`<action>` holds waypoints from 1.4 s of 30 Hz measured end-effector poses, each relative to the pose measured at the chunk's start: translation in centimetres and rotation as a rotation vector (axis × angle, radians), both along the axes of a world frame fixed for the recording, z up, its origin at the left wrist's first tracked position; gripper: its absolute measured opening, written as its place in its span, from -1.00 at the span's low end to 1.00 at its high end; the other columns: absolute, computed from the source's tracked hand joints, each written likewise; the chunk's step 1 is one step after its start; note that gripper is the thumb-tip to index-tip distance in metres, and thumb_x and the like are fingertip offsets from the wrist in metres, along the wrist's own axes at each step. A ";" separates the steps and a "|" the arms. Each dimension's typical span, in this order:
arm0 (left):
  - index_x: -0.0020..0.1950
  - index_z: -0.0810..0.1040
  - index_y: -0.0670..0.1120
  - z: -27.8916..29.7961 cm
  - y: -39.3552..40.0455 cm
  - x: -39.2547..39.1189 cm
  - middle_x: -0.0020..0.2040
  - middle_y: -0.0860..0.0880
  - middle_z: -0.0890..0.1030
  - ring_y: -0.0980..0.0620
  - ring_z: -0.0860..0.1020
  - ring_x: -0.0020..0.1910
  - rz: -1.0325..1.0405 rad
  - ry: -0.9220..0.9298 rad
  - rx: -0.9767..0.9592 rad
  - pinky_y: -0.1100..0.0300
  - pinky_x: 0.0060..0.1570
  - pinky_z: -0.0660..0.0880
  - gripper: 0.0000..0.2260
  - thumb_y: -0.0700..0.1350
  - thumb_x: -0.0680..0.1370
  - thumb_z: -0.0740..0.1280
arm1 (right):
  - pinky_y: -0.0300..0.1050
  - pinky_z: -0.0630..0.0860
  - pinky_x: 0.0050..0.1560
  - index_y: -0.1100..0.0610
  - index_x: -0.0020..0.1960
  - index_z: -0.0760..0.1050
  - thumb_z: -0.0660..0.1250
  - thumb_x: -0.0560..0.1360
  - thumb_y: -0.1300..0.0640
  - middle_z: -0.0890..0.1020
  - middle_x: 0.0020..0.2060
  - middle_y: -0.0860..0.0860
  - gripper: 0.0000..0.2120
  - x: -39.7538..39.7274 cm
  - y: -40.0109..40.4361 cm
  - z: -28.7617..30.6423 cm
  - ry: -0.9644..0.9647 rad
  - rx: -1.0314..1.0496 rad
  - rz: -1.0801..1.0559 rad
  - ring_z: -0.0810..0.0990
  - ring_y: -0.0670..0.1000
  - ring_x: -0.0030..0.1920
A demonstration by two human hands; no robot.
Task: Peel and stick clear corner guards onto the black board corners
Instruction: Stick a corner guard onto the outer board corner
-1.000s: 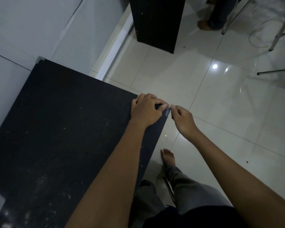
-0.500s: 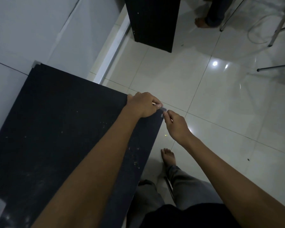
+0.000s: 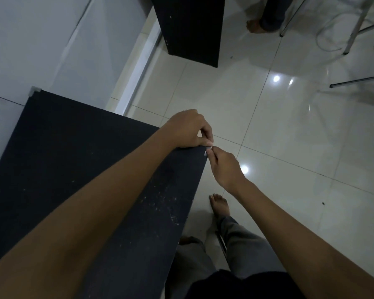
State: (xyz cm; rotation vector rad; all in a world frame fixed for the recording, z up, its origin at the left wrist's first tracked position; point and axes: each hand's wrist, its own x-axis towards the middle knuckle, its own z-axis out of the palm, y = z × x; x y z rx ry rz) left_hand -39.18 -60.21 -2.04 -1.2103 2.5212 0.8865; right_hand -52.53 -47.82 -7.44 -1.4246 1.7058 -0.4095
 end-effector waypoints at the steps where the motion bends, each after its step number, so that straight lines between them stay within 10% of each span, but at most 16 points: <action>1: 0.00 0.72 0.20 -0.3 0.4 0.5 -0.15 0.29 0.65 0.18 0.42 -0.04 0.019 0.030 -0.028 0.19 -0.08 0.40 -0.88 0.16 0.52 0.44 | -0.21 0.29 -0.33 0.08 0.03 0.49 0.03 0.70 0.00 0.46 -0.36 -0.10 -0.70 -0.1 0.0 0.0 0.012 0.001 0.015 0.42 -0.12 -0.37; 20: 0.01 0.65 0.27 -2.2 2.8 2.5 -0.04 0.30 0.68 0.11 0.54 0.09 0.231 0.095 -0.167 -0.02 0.17 0.41 -0.83 0.27 0.56 0.32 | -0.01 0.47 -0.25 0.13 -0.09 0.44 0.04 0.69 -0.02 0.53 -0.29 0.03 -0.67 0.1 0.0 -0.2 0.098 0.020 0.070 0.53 0.07 -0.28; 31: 0.04 0.72 0.19 -2.9 4.6 3.9 -0.03 0.25 0.70 0.05 0.40 0.04 0.429 0.199 -0.178 0.20 -0.06 0.41 -0.84 0.18 0.54 0.41 | 0.02 0.49 -0.19 0.19 -0.14 0.47 0.05 0.69 0.02 0.54 -0.32 0.05 -0.62 1.0 1.2 -0.4 0.010 0.007 0.039 0.51 0.06 -0.30; 42: 0.36 0.60 0.01 -1.8 10.1 5.4 0.43 0.05 0.51 -0.03 0.38 0.30 0.692 0.119 -0.284 0.23 0.18 0.38 -0.68 -0.03 0.60 0.39 | -0.07 0.39 -0.29 0.23 -0.25 0.50 0.16 0.65 -0.01 0.59 -0.35 0.12 -0.58 2.6 5.3 2.6 -0.176 0.153 0.024 0.54 0.07 -0.34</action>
